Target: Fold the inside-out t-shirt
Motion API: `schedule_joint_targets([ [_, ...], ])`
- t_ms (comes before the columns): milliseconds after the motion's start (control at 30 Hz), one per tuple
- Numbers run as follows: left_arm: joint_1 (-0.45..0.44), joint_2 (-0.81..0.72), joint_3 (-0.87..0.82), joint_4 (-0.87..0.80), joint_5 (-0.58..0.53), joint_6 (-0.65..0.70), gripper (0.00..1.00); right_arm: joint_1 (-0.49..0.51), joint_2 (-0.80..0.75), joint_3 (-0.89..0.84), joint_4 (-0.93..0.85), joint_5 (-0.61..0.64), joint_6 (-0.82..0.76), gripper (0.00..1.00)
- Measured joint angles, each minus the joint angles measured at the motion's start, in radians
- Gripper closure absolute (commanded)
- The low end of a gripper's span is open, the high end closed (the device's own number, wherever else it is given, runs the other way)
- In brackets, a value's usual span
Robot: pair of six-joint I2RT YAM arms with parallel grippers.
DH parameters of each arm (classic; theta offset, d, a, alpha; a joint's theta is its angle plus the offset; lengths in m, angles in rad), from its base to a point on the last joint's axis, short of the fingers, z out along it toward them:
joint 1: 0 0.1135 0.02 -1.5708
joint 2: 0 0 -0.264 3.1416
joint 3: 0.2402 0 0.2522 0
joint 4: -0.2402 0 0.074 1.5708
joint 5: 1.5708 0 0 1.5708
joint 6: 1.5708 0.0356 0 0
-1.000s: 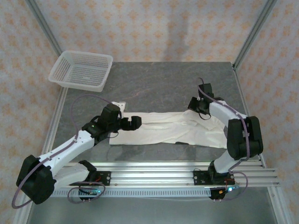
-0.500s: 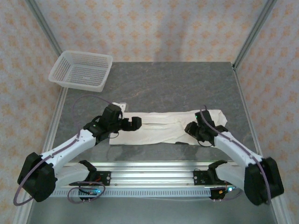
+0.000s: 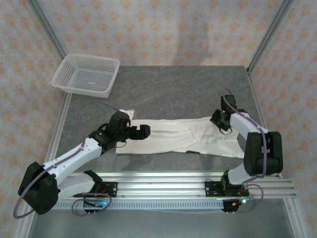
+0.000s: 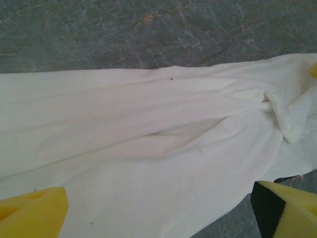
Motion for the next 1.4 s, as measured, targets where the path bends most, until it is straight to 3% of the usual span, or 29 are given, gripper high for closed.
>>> schedule_joint_targets([
  [167, 0.000, -0.003, -0.001, 0.000, 0.000, -0.008, 0.04, 0.002, -0.024, -0.020, -0.058, -0.076, -0.048, 0.90],
  [333, 0.000, 0.002, -0.001, 0.001, 0.000, -0.008, 0.04, 0.002, -0.177, -0.162, -0.094, -0.167, -0.037, 0.88],
  [533, -0.002, 0.025, -0.001, 0.002, 0.000, -0.014, 0.04, 0.002, -0.253, -0.289, -0.177, -0.225, 0.013, 0.86],
  [633, -0.003, 0.032, -0.001, 0.002, 0.000, -0.018, 0.10, 0.002, -0.309, -0.264, -0.201, -0.235, 0.032, 0.85],
  [700, -0.007, 0.044, -0.001, 0.002, -0.003, -0.031, 0.37, 0.002, -0.336, -0.216, -0.203, -0.229, 0.045, 0.85],
  [767, -0.016, 0.066, 0.000, 0.002, -0.006, -0.049, 0.81, 0.002, -0.332, -0.148, -0.189, -0.196, 0.059, 0.86],
  [800, -0.022, 0.080, 0.002, 0.001, -0.013, -0.064, 0.96, 0.002, -0.324, -0.122, -0.176, -0.170, 0.066, 0.88],
  [833, -0.027, 0.098, 0.009, -0.005, -0.027, -0.081, 1.00, 0.000, -0.309, -0.101, -0.157, -0.143, 0.074, 0.90],
  [1000, -0.037, 0.219, 0.085, -0.074, -0.112, -0.193, 1.00, -0.027, -0.135, -0.037, -0.099, -0.071, 0.092, 1.00],
  [1167, -0.037, 0.386, 0.166, -0.120, -0.201, -0.317, 1.00, -0.047, 0.059, -0.017, -0.077, -0.062, 0.097, 1.00],
  [1400, -0.037, 0.648, 0.333, -0.111, -0.262, -0.430, 1.00, -0.051, 0.080, -0.013, -0.059, -0.062, 0.127, 1.00],
])
